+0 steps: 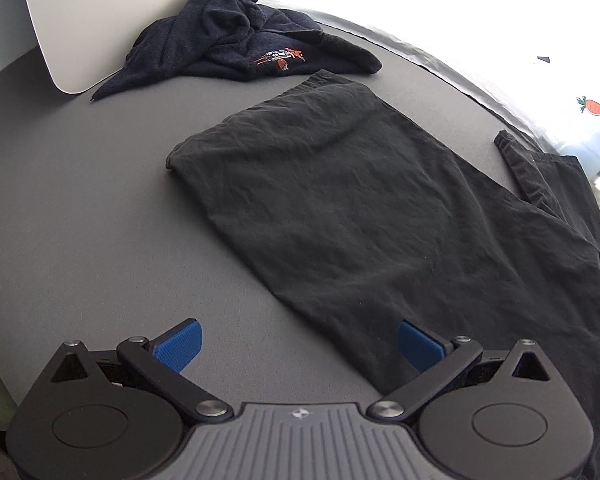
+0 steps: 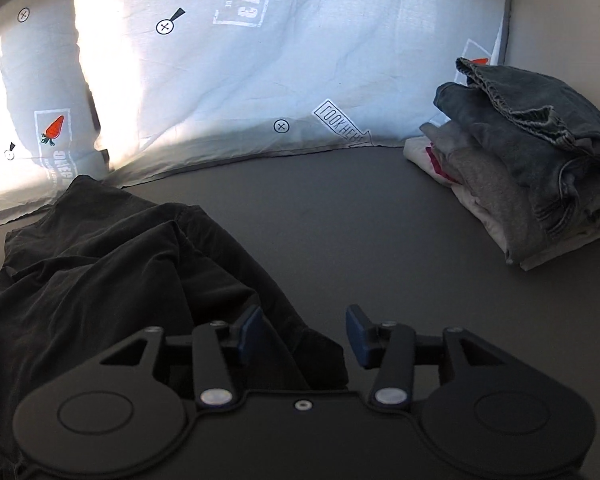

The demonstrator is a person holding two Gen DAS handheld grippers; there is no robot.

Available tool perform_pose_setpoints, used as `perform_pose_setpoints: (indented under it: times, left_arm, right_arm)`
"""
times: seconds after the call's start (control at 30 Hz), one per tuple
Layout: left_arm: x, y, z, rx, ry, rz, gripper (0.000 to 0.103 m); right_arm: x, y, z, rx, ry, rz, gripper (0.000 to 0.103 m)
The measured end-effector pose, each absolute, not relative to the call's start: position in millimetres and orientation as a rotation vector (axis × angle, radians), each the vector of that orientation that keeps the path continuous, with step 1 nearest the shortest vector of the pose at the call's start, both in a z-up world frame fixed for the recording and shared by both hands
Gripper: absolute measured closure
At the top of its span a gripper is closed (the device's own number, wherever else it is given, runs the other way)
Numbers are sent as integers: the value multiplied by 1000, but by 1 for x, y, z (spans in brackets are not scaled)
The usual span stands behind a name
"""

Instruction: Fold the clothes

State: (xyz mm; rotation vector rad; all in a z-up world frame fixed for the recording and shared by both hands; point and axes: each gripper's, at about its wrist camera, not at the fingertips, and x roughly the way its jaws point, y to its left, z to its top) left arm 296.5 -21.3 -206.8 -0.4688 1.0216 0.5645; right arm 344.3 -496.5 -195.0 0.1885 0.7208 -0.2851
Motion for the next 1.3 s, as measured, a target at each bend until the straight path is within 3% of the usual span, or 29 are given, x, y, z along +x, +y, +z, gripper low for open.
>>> perform_pose_setpoints:
  times: [0.1, 0.43, 0.5, 0.57, 0.63, 0.67, 0.7, 0.73, 0.77, 0.93, 1.17, 1.3]
  left_arm:
    - [312, -12, -217, -493, 1054, 567, 2]
    - [332, -9, -247, -539, 1117, 591, 16]
    - [332, -12, -246, -529, 1105, 610, 22]
    - [333, -13, -244, -521, 1090, 609, 39]
    - [334, -11, -240, -529, 1077, 596, 60]
    - [334, -11, -239, -537, 1071, 589, 71]
    - [334, -10, -238, -536, 1066, 603, 78]
    - [335, -8, -236, -537, 1063, 610, 96]
    - [335, -5, -235, -547, 1059, 608, 102]
    - [333, 6, -218, -616, 988, 571, 103]
    - [327, 11, -151, -571, 778, 560, 103]
    - [320, 15, -150, -540, 787, 598, 102]
  right_arm:
    - [332, -507, -201, 299, 722, -335, 41]
    - [276, -551, -236, 855, 707, -413, 34]
    - [274, -554, -245, 941, 692, -402, 32]
    - [278, -554, -252, 971, 707, -391, 33]
    - [285, -553, -256, 972, 730, -370, 59]
    - [288, -553, -256, 979, 735, -355, 81]
    - [291, -553, -255, 992, 727, -350, 91]
    - [296, -552, -249, 980, 715, -349, 91]
    - [302, -551, -242, 961, 703, -349, 93]
    - [350, -542, -169, 748, 534, -231, 96]
    - [387, -526, -41, 512, 164, -103, 95]
    - [396, -523, -23, 249, 113, -202, 94]
